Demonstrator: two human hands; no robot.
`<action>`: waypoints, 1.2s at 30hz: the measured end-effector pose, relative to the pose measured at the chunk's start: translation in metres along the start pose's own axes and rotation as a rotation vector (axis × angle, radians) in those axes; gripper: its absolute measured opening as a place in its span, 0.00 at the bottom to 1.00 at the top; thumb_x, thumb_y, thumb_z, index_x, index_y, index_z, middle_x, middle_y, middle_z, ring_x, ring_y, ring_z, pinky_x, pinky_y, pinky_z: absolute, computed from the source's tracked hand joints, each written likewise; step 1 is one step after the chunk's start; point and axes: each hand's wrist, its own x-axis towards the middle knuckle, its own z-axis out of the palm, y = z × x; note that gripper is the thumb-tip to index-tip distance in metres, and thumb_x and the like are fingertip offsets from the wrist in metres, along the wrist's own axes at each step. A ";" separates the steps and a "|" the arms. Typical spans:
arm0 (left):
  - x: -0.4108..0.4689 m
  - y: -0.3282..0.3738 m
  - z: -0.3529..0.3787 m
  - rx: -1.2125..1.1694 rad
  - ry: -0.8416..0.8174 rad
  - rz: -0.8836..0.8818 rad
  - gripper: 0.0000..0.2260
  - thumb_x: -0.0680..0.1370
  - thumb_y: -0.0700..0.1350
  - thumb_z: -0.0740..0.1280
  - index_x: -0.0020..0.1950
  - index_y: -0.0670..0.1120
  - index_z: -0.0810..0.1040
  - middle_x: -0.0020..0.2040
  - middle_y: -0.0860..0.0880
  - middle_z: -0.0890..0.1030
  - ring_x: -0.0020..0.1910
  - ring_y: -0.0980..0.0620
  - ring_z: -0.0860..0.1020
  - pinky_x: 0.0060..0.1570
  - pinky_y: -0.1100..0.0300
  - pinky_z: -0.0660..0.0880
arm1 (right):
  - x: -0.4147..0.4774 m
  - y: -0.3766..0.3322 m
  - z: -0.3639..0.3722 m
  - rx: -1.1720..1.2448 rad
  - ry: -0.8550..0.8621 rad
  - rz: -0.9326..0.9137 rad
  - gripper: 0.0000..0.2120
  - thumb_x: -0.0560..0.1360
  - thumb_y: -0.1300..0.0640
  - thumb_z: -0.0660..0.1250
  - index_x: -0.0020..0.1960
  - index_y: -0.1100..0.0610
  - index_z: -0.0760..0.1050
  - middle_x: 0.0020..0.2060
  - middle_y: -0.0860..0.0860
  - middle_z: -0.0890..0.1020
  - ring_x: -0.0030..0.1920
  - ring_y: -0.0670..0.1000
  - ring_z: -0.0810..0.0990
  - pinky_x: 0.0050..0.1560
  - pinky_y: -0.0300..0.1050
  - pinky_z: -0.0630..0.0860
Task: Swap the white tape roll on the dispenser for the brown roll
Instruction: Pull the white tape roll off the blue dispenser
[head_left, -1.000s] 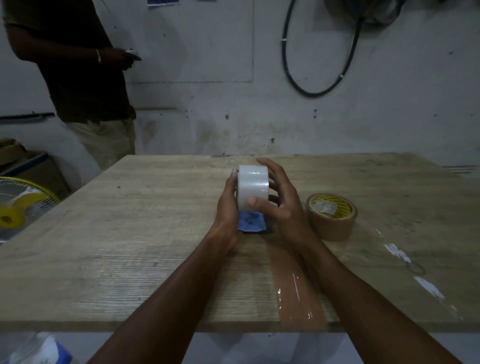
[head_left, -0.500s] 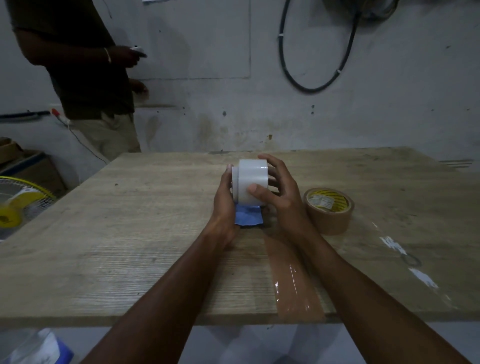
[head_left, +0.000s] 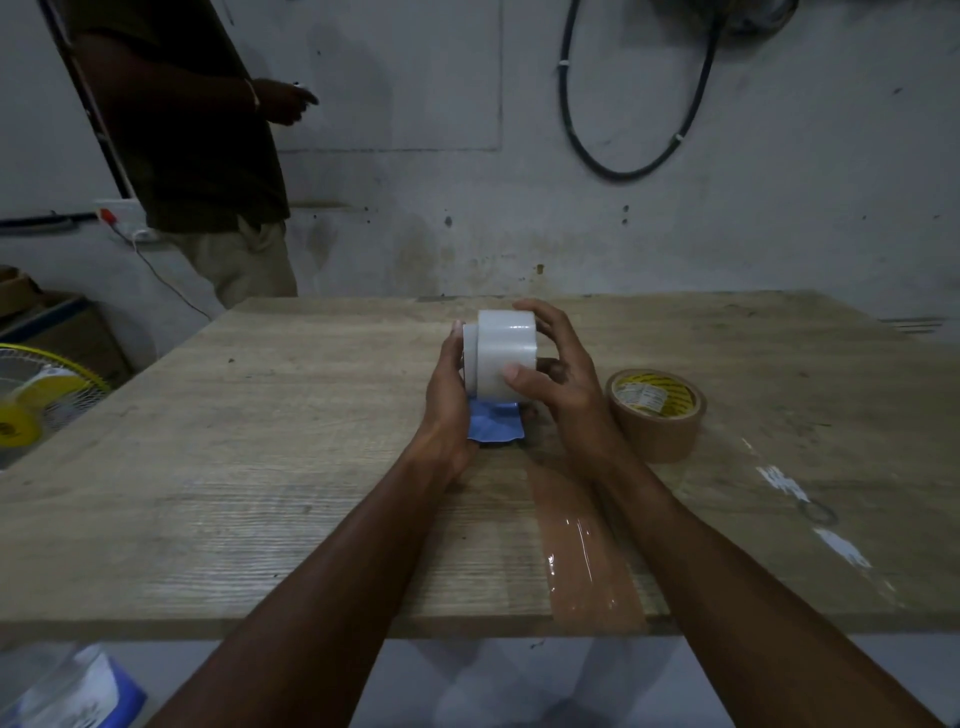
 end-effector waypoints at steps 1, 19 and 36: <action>0.001 -0.001 -0.001 -0.004 0.002 -0.001 0.25 0.79 0.64 0.61 0.63 0.46 0.79 0.57 0.37 0.83 0.52 0.40 0.83 0.54 0.44 0.79 | 0.000 0.001 -0.001 0.003 -0.005 0.000 0.32 0.68 0.57 0.70 0.71 0.50 0.68 0.66 0.48 0.74 0.59 0.57 0.79 0.51 0.55 0.81; 0.001 0.002 0.001 -0.182 -0.022 -0.058 0.20 0.82 0.59 0.59 0.60 0.45 0.78 0.55 0.38 0.82 0.48 0.44 0.84 0.41 0.49 0.83 | 0.004 0.007 -0.004 0.026 0.140 0.000 0.28 0.67 0.45 0.69 0.66 0.47 0.73 0.61 0.50 0.78 0.56 0.54 0.79 0.47 0.49 0.81; 0.003 0.007 0.004 -0.372 0.010 -0.121 0.30 0.82 0.59 0.58 0.73 0.37 0.69 0.64 0.37 0.72 0.60 0.42 0.72 0.63 0.48 0.70 | 0.014 0.002 -0.010 0.758 0.227 0.209 0.22 0.73 0.59 0.67 0.66 0.52 0.72 0.59 0.55 0.78 0.57 0.63 0.80 0.48 0.58 0.81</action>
